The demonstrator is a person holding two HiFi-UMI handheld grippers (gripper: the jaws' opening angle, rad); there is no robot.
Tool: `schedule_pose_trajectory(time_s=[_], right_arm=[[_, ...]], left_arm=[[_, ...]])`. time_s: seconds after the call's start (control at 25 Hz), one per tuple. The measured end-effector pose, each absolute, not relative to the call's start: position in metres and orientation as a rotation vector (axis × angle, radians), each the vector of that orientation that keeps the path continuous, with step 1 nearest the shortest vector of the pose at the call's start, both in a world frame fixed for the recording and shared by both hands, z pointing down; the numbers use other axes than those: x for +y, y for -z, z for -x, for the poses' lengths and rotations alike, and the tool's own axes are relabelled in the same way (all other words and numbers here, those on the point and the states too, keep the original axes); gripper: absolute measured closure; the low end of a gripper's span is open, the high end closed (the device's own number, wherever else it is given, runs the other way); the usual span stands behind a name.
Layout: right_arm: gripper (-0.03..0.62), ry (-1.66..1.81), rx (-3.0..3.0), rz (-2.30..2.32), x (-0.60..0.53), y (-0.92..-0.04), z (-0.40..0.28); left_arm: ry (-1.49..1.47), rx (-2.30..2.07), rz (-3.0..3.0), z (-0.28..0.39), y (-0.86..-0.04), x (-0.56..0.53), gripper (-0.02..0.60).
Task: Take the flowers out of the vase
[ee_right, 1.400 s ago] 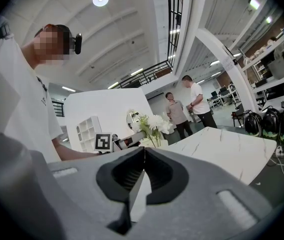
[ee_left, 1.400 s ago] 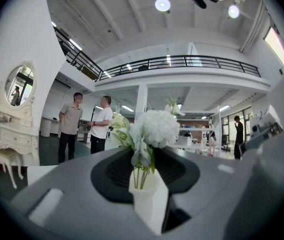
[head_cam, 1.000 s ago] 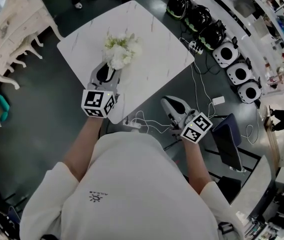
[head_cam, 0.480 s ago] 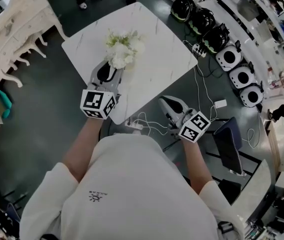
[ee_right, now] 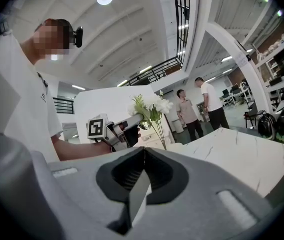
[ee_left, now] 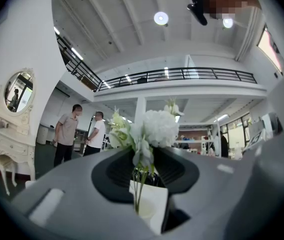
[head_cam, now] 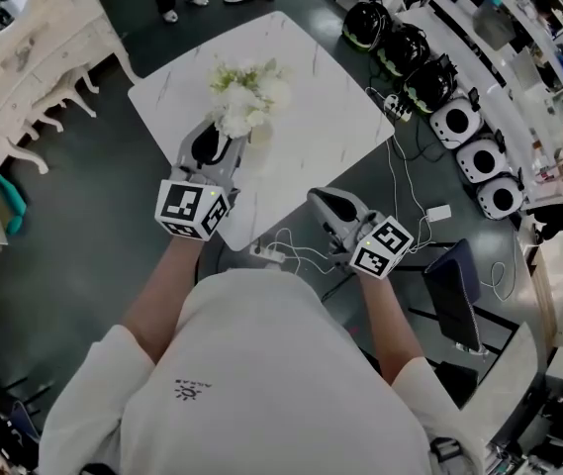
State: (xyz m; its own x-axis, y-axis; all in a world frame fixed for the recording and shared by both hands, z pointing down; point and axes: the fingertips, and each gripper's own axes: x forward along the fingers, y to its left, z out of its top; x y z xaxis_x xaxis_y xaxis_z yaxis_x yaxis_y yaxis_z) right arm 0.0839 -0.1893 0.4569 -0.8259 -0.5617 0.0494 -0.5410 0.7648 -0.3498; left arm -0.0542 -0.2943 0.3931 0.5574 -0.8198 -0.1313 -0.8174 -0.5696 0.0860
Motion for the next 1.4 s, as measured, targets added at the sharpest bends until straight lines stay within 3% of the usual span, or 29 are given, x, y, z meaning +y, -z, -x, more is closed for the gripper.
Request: schedule_pose_trajectory(time_s=[1.4], right_arm=[[0.594, 0.502, 2.866, 0.905, -0.198, -0.442, -0.082]], left_arm=[[0.458, -1.439, -2.879, 0.052, -0.309, -0.293, 0.49]])
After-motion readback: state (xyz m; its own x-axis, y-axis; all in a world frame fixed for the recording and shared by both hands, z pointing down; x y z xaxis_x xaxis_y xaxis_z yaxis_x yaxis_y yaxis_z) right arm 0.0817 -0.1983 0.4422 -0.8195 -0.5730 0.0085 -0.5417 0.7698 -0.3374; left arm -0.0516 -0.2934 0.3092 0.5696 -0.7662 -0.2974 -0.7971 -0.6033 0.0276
